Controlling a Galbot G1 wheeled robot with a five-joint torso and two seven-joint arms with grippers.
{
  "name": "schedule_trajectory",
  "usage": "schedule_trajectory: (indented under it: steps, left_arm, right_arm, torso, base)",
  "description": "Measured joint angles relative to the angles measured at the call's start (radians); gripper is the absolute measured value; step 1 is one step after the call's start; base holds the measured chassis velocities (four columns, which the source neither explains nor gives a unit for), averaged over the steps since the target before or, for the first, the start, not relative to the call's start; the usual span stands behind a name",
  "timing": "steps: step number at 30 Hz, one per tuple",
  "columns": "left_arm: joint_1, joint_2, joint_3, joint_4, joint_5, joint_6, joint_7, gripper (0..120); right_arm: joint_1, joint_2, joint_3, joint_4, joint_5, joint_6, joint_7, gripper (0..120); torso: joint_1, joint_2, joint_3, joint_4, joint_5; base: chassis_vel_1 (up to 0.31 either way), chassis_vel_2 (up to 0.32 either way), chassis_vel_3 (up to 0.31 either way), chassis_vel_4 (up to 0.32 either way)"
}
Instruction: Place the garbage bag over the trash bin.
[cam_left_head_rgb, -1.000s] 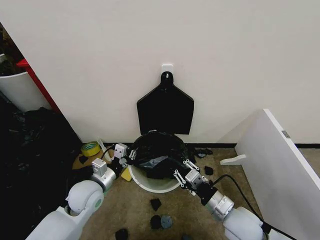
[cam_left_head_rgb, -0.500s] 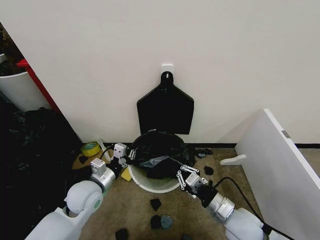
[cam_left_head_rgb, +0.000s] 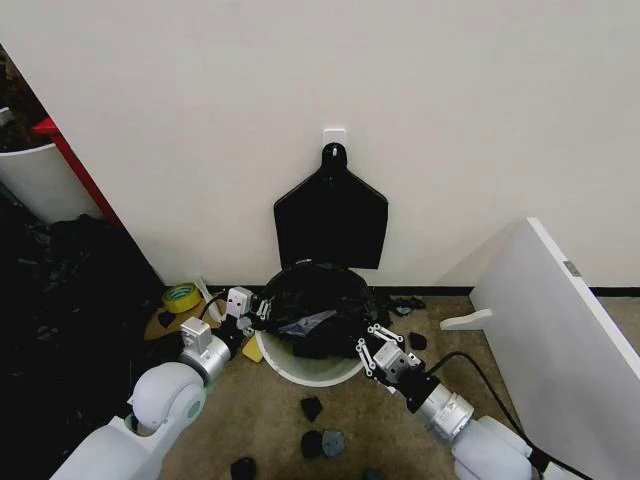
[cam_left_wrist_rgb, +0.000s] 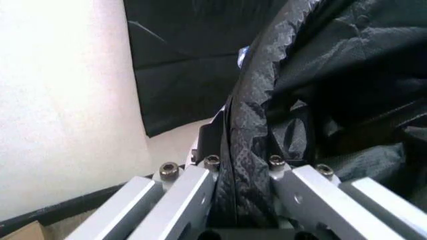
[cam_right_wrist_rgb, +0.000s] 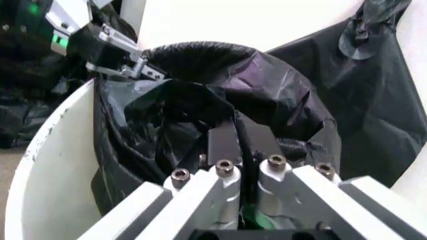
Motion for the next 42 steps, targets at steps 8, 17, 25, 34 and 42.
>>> schedule_trajectory:
  steps: [8, 17, 25, 34, 42]
  left_arm:
    - [0.003, -0.003, 0.0, -0.007, -0.007, 0.007, -0.004, 1]
    - [0.006, -0.013, -0.012, -0.021, -0.048, 0.022, -0.019, 1]
    - [0.009, -0.008, -0.024, -0.031, -0.067, 0.025, -0.023, 1]
    - [0.006, -0.019, -0.028, -0.059, -0.123, 0.051, -0.042, 1]
    - [0.026, -0.02, -0.046, -0.112, -0.162, 0.092, -0.054, 1]
  right_arm:
    - [0.0, -0.005, -0.001, -0.003, -0.006, 0.009, -0.02, 3]
    - [0.019, 0.006, 0.033, -0.098, 0.058, 0.237, -0.322, 0]
    - [0.037, 0.021, 0.059, -0.158, 0.075, 0.313, -0.418, 0]
    - [0.056, 0.047, 0.123, -0.259, 0.198, 0.457, -0.817, 0]
    - [0.055, 0.077, 0.174, -0.34, 0.121, 0.504, -0.887, 0]
  torso:
    - [0.0, 0.0, 0.0, 0.0, 0.0]
    - [0.0, 0.0, 0.0, 0.0, 0.0]
    - [0.0, 0.0, 0.0, 0.0, 0.0]
    - [0.0, 0.0, 0.0, 0.0, 0.0]
    - [0.0, 0.0, 0.0, 0.0, 0.0001]
  base:
    - [0.0, 0.0, 0.0, 0.0]
    - [0.0, 0.0, 0.0, 0.0]
    - [0.0, 0.0, 0.0, 0.0]
    - [0.0, 0.0, 0.0, 0.0]
    - [0.0, 0.0, 0.0, 0.0]
